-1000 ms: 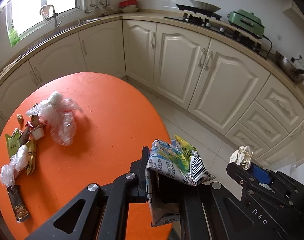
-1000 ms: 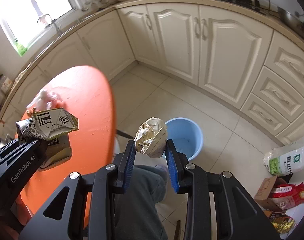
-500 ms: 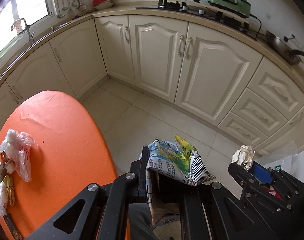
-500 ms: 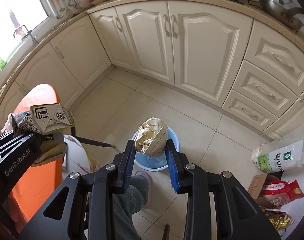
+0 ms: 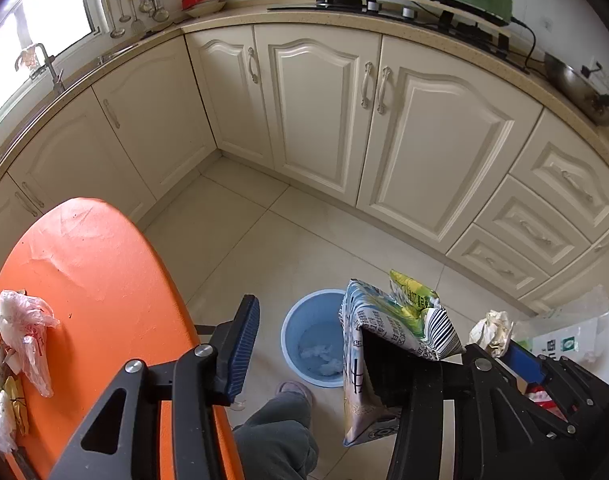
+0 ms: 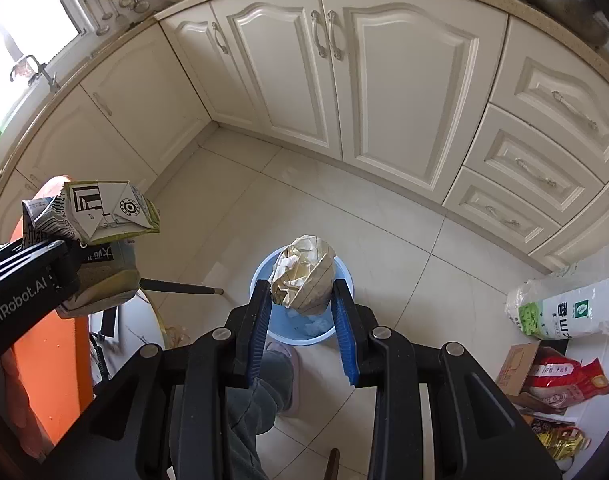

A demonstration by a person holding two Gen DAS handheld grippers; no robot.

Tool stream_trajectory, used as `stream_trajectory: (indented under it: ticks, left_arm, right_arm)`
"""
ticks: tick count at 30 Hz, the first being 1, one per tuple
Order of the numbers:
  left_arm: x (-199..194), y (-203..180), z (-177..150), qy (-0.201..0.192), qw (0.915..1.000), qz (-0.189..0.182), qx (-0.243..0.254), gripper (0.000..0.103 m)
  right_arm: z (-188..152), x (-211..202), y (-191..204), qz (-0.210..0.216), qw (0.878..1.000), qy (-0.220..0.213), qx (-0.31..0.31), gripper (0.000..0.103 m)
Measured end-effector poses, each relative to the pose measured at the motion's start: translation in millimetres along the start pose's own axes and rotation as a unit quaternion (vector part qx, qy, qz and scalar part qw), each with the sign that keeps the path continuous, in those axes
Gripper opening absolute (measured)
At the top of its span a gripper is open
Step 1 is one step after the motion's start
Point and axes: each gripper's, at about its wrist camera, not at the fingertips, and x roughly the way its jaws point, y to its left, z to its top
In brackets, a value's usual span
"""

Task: Collect trash
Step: 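Open the left gripper over the bucket to drop the carton while the right holds the paper ball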

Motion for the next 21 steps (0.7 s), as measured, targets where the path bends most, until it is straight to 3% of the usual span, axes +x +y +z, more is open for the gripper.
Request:
stream_trajectory:
  ticks: [2,5,9,14,21]
  left_arm:
    - [6.4,-2.3,0.0,0.005,1.0,0.002,-0.001,0.048]
    - [16.5,-3.6,2.3,0.02,0.9998,0.001,-0.002,0.063]
    - [33.3,-10.4,13.3,0.038,0.9992,0.002,0.004,0.07]
    - [55.1,-5.3,32.0,0.082,0.9946,-0.055,-0.031,0.073]
    - [79.7,1.9,50.1,0.106,0.9883,-0.084,-0.071,0.079]
  right_arm:
    - [-0.8,1.9,-1.5,-0.001,1.0,0.003,0.002,0.031]
    - [-1.6,3.2,-3.2,-0.001,1.0,0.006,0.003,0.031]
    - [-1.7,4.1,-3.6,-0.001,1.0,0.007,0.004,0.031]
    - [-1.0,5.2,-6.9,-0.001,1.0,0.008,0.01,0.032]
    - [-1.5,6.5,-13.4,0.003,1.0,0.008,0.022,0.032]
